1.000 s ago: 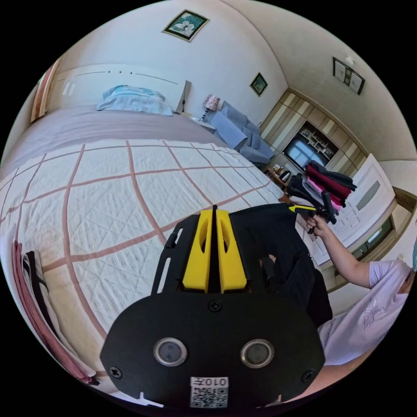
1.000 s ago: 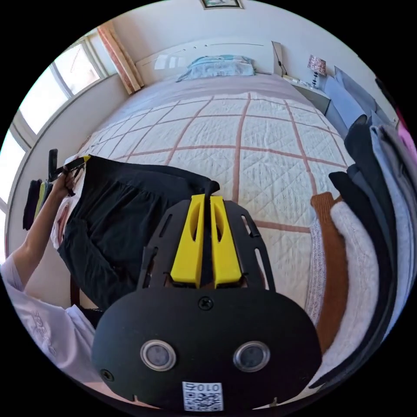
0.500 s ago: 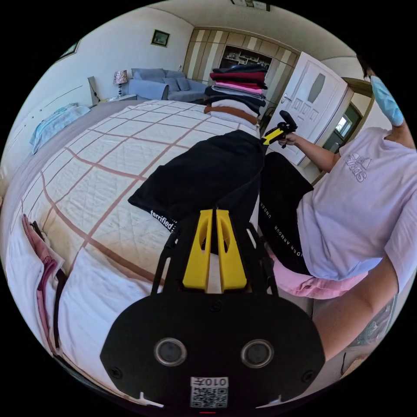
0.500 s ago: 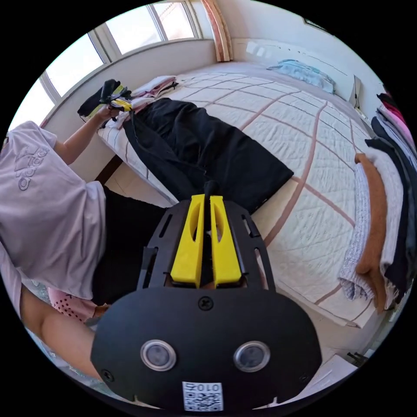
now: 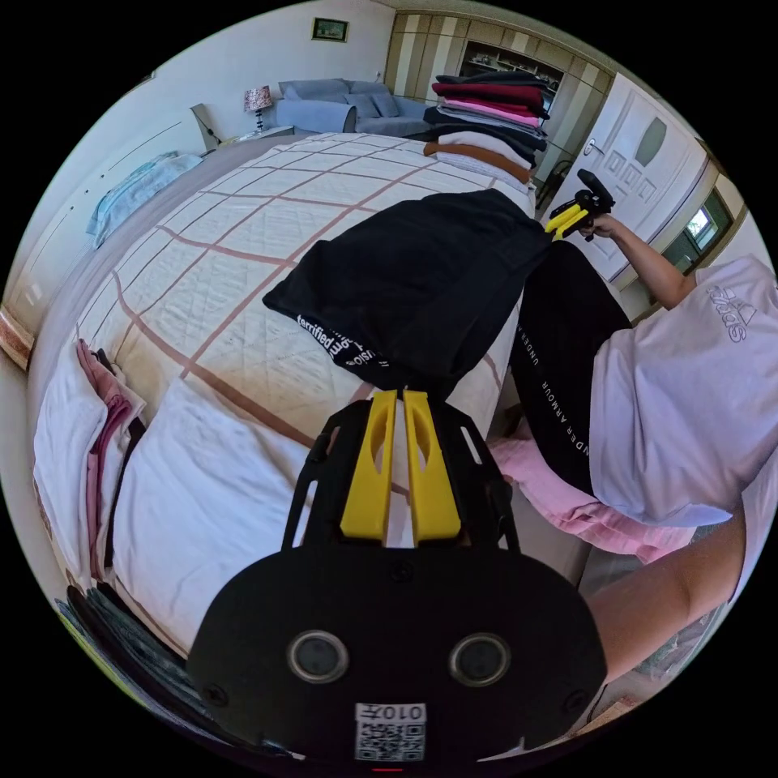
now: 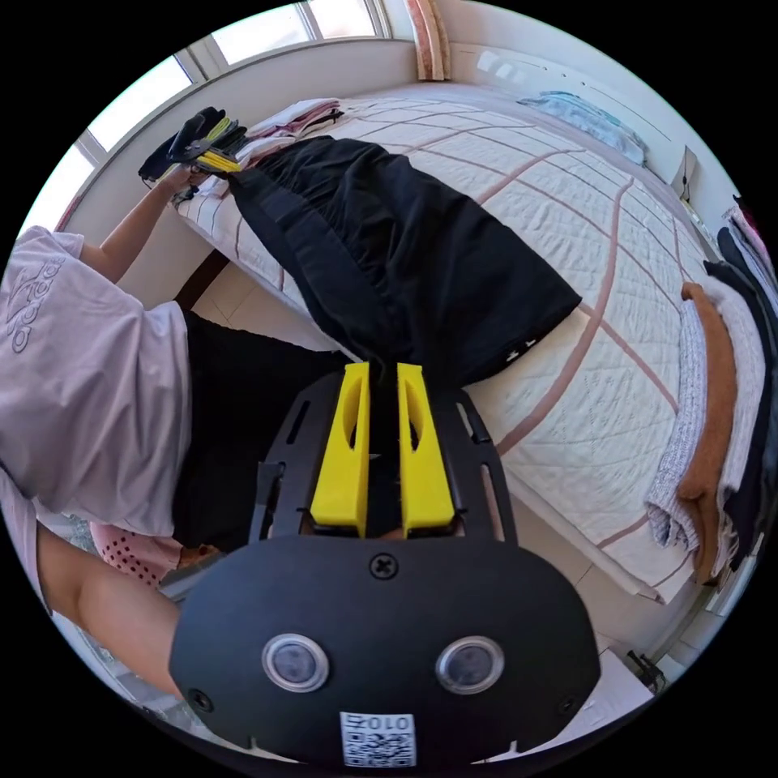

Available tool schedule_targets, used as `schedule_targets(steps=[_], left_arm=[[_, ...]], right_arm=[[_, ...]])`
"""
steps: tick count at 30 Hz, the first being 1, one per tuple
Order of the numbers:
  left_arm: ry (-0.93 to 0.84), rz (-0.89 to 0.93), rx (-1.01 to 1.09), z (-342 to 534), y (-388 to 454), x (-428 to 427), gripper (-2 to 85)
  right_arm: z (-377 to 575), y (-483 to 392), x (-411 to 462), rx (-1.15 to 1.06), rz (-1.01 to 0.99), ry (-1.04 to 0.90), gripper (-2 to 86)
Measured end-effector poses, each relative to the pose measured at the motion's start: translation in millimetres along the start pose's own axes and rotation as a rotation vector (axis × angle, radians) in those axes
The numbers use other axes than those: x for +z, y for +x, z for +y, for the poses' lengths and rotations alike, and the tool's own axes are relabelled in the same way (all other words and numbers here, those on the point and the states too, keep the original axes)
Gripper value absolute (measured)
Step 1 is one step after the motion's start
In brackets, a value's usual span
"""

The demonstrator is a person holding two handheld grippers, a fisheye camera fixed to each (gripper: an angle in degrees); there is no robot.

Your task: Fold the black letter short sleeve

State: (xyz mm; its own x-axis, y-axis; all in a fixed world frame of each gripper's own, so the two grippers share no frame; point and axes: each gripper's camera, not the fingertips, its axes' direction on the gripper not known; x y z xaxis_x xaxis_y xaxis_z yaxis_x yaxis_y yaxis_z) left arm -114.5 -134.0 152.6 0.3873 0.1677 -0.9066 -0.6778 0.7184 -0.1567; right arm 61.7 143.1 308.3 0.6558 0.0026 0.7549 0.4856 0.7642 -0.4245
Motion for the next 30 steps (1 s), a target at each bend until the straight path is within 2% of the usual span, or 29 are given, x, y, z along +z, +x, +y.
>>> schedule_targets(steps=[4, 6, 9, 12, 17, 20, 24, 28, 30], left_arm=[[0.081, -0.091, -0.049, 2.2, 37.2, -21.8, 1.0], [0.124, -0.147, -0.035, -8.8, 55.9, -26.3, 1.4], [0.022, -0.266, 0.044, -37.3, 78.3, -1.2, 2.3], [-0.070, -0.303, 0.076, -50.4, 81.1, 28.7, 2.2], [-0.047, -0.225, 0.069, -41.3, 70.7, 39.1, 0.7], [-0.028, -0.264, 0.094, -31.6, 76.2, 31.4, 0.1], [0.046, -0.264, 0.067, -14.0, 72.4, 20.0, -0.1], [0.164, -0.243, 0.015, 10.1, 66.7, 4.1, -0.2], [0.153, -0.237, -0.009, 18.3, 62.5, 6.0, -0.2]], right_arm=[[5.0, -17.0, -12.3, 0.000, 0.039, 0.001, 4.9], [-1.1, -27.2, -29.6, 0.019, 0.063, 0.157, 5.2], [-25.0, -48.9, -30.6, 0.017, 0.104, 0.324, 7.7], [-58.6, -80.0, -5.8, -0.020, 0.147, 0.361, 9.4], [-99.0, -116.0, 47.5, -0.035, 0.152, 0.326, 9.8], [-110.5, -122.5, 71.7, -0.020, 0.206, 0.261, 9.2], [-106.2, -120.2, 63.8, 0.012, 0.169, 0.314, 7.8], [-98.6, -116.0, 71.3, 0.025, 0.150, 0.276, 7.4], [-89.2, -119.6, 69.0, 0.016, 0.125, 0.294, 7.3]])
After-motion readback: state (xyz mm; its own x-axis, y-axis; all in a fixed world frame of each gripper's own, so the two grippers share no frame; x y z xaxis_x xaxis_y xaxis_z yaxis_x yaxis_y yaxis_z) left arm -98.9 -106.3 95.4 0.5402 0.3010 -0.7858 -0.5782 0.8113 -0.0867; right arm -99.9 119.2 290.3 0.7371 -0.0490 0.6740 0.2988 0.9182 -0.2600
